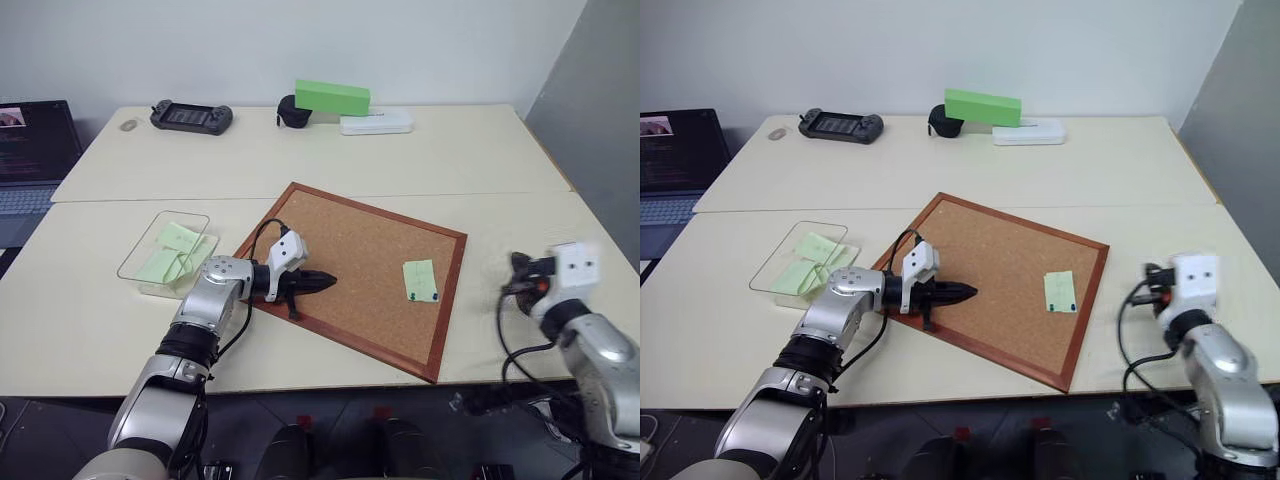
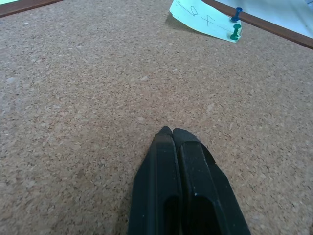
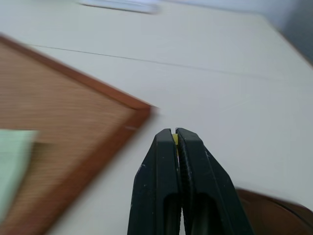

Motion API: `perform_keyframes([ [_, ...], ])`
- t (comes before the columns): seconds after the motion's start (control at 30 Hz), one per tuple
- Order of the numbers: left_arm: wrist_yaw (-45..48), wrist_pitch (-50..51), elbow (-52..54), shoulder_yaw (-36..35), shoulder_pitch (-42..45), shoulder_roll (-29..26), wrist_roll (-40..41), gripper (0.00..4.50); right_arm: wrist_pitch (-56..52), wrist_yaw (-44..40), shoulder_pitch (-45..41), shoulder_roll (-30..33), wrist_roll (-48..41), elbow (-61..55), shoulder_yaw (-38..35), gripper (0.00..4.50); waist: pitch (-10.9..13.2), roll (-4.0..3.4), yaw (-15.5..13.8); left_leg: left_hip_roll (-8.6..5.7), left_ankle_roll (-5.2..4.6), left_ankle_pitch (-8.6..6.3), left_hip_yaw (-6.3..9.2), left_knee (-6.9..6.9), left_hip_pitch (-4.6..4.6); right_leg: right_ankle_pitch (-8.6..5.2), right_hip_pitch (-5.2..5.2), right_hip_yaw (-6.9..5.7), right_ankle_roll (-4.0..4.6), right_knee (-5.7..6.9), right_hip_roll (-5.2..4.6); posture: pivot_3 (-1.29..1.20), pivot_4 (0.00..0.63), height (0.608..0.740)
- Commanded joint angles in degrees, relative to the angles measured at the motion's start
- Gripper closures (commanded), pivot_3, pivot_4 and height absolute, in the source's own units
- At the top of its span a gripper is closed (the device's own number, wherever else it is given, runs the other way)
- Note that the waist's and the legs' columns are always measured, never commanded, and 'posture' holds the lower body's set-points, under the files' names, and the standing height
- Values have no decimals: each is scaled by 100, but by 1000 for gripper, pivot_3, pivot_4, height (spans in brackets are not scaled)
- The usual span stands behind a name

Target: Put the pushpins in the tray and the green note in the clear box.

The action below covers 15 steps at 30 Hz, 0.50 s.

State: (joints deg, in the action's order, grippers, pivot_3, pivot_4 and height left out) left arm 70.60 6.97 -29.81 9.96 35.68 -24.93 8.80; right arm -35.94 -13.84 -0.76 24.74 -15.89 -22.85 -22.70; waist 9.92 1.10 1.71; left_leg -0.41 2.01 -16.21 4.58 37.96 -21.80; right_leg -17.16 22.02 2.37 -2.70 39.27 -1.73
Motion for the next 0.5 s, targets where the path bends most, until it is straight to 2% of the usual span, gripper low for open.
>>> perform_keyframes([
  [0.03,86,-2,-117,143,-12,-33,-136,4500,-103,136,-40,59,-20,108,-250,4481,-8,-14,16,1,0,0,0,0,0,0,0,0,0,0,1,0,150,740],
  [0.5,158,-23,-82,176,-57,-90,-142,4500,-311,360,-228,9,-195,608,-537,4481,-24,-41,13,-1,-1,0,-2,-1,0,0,-1,2,0,1,2,0,150,740],
])
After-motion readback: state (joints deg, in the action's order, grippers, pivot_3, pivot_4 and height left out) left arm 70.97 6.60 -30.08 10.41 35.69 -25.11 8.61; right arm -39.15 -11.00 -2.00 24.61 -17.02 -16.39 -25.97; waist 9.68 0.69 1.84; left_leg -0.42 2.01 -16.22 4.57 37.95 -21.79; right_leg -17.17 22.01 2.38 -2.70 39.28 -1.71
